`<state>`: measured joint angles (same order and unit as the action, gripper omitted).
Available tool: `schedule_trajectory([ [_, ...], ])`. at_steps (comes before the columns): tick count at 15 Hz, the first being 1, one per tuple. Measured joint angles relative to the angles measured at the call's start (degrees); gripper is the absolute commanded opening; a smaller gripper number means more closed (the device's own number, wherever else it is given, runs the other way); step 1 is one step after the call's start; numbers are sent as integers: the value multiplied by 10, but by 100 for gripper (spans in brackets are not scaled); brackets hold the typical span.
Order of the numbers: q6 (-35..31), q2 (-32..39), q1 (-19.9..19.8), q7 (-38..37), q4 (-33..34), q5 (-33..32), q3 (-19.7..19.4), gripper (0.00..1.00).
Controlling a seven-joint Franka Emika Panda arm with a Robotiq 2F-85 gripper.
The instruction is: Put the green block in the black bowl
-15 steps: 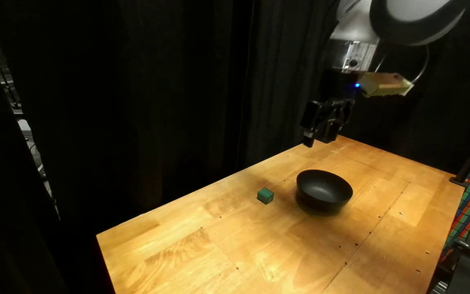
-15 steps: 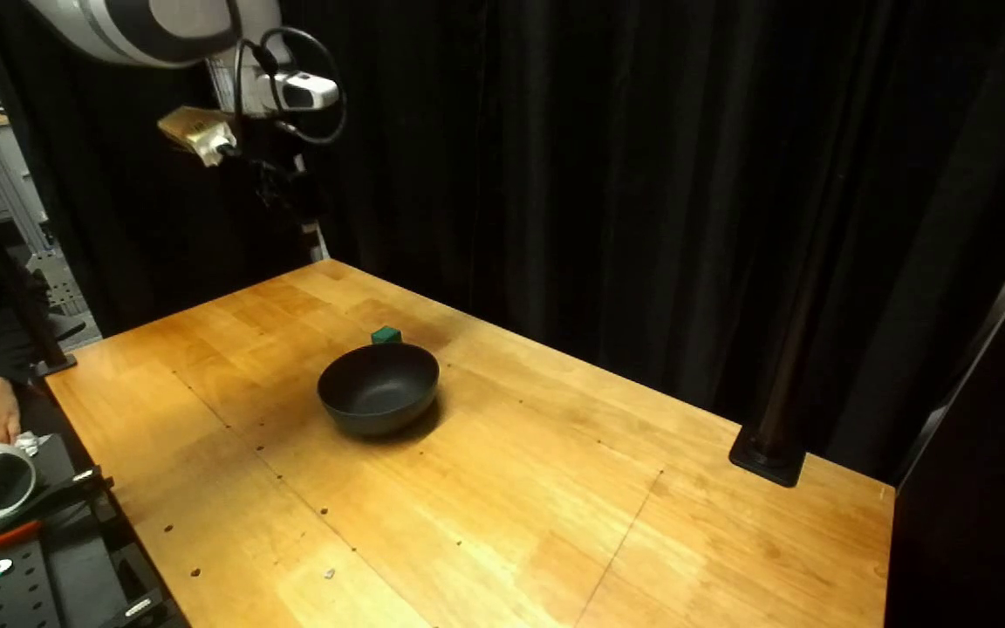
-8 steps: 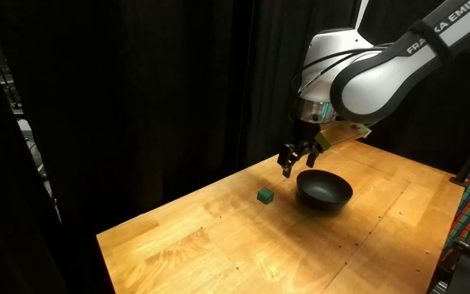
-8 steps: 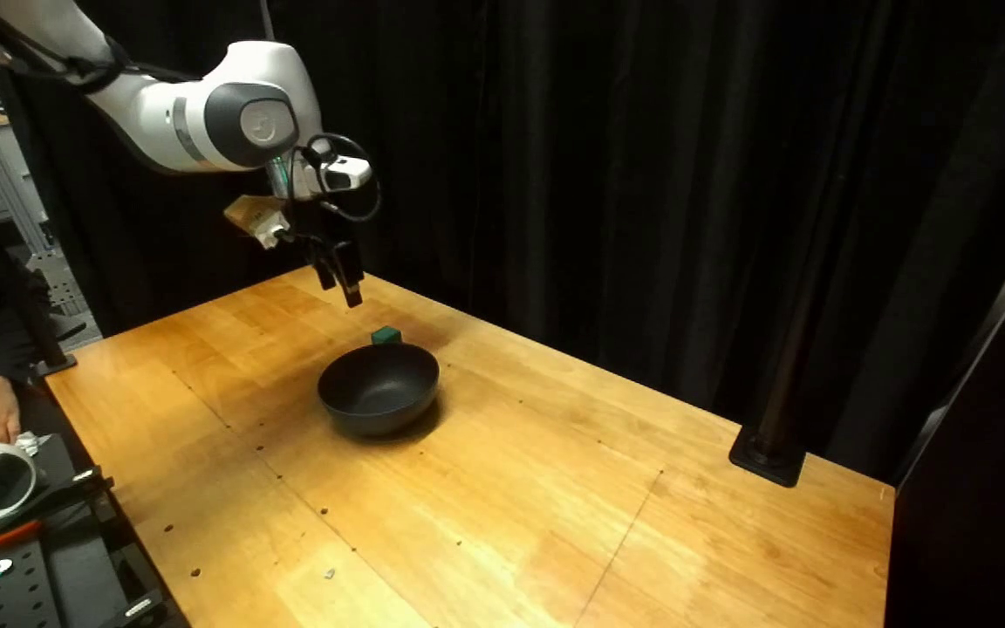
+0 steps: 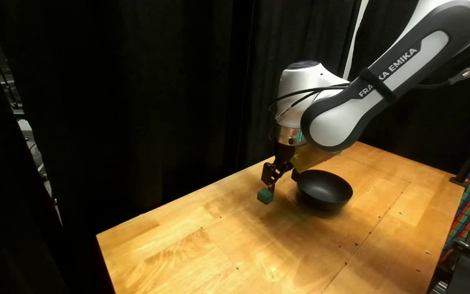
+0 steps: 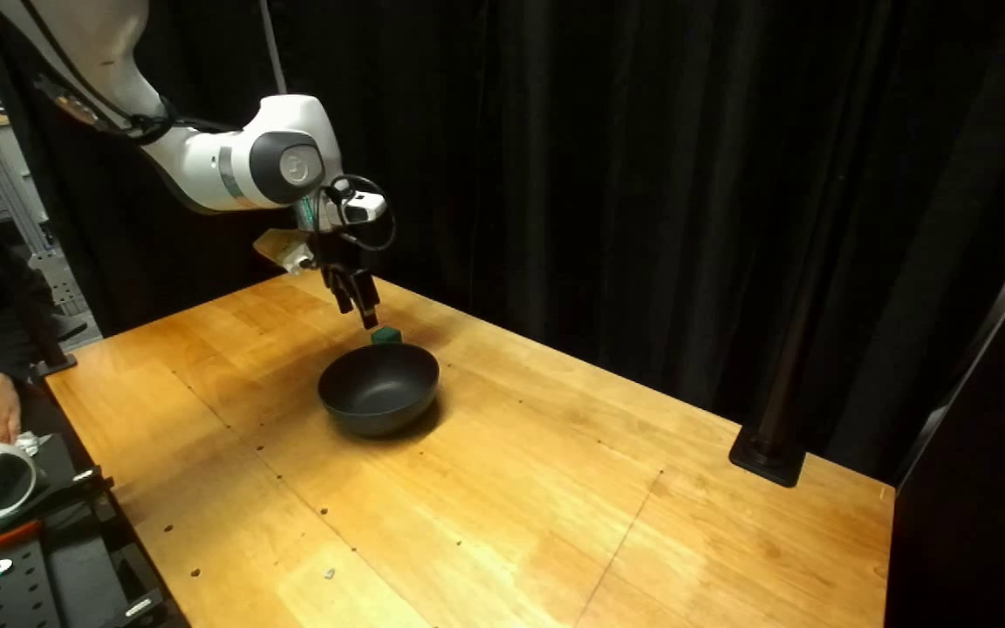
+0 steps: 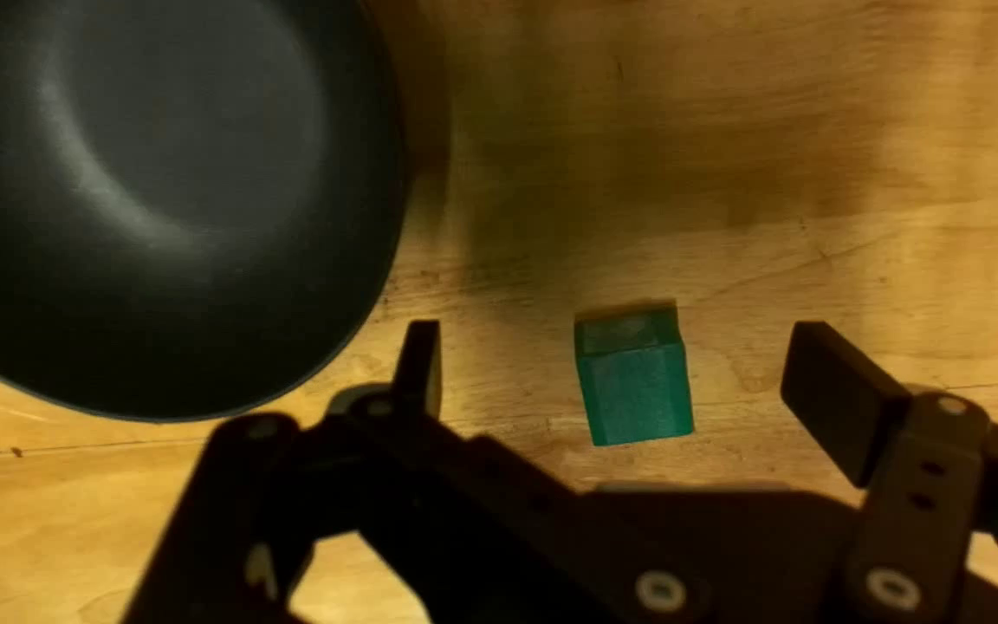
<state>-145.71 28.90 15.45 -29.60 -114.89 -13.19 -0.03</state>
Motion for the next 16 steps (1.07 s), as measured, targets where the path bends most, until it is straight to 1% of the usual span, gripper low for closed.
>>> schedule_trajectory([
  [3, 0, 37, 14, -1, 37, 0, -12, 100],
  [9, 1, 98, 24, -1, 93, 2, -22, 100],
  [10, 1, 106, 24, -1, 100, 3, -23, 75],
  [11, 1, 114, 24, -1, 107, 3, -24, 74],
  [15, 1, 136, 31, -1, 129, 3, -32, 42],
  [16, 2, 139, 33, -1, 132, 3, -35, 35],
])
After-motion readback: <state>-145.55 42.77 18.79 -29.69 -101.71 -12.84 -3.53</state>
